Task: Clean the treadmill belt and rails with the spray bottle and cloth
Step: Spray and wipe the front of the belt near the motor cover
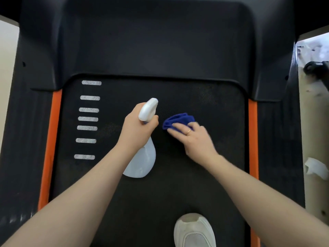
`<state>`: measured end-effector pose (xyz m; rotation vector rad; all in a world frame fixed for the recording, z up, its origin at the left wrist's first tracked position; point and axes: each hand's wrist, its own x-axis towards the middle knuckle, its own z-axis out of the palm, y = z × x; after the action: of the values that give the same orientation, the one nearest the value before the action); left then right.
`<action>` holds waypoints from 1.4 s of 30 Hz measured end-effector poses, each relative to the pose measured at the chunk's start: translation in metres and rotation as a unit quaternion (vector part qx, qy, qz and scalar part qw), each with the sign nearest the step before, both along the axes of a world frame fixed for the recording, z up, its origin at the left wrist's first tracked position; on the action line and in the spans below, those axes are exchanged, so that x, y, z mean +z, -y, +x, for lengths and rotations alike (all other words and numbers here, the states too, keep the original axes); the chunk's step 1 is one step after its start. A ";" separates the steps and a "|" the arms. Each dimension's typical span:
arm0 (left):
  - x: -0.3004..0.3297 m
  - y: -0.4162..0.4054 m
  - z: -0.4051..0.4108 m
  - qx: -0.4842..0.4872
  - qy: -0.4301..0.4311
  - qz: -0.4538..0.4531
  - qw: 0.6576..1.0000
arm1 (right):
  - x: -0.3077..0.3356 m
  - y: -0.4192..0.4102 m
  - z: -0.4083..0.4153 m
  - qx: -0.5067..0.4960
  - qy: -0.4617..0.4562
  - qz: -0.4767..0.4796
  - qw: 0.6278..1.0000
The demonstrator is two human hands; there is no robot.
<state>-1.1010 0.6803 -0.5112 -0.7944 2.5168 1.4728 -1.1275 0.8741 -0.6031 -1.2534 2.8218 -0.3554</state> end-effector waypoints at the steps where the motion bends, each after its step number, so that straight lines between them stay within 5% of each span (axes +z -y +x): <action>1: 0.000 0.002 0.004 0.016 0.005 0.004 1.000 | 0.000 -0.008 -0.005 -0.052 -0.009 -0.001 0.999; 5: -0.002 0.010 0.027 0.067 0.019 0.006 0.998 | 0.007 -0.008 -0.003 -0.322 0.026 -0.018 0.946; 9: -0.001 0.008 0.039 0.070 0.020 0.001 0.997 | 0.006 0.022 0.065 -0.084 0.050 -0.012 0.995; 12: 0.003 0.008 0.044 0.069 0.016 0.005 0.997 | 0.008 0.018 0.084 0.033 0.063 0.029 0.997; 15: 0.004 0.011 0.049 0.090 0.009 0.017 0.996 | 0.012 0.009 0.051 -0.079 0.043 0.028 0.996; 19: 0.003 0.015 0.053 0.112 0.002 0.031 0.993 | 0.020 0.028 0.030 -0.238 0.125 0.043 0.962; 23: 0.006 0.023 0.057 0.159 0.003 0.041 0.986 | 0.027 0.067 0.062 -0.009 0.105 0.053 0.993; 26: 0.006 0.032 0.067 0.178 0.019 0.053 0.982 | 0.027 0.069 0.058 0.148 0.132 0.133 0.971; 32: -0.001 0.038 0.079 0.185 0.018 0.072 0.980 | 0.016 0.071 0.034 -0.033 0.057 0.103 0.993; 38: -0.003 0.030 0.071 0.152 0.024 0.045 0.987 | 0.018 0.066 0.060 0.196 0.037 0.098 0.975; 42: -0.005 0.027 0.070 0.122 0.026 0.052 0.991 | 0.011 0.030 0.016 -0.017 -0.006 0.060 0.998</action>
<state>-1.0314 0.6531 -0.5166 -1.1397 2.3507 1.6142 -1.1114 0.8441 -0.5924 -1.1894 2.8304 -0.1772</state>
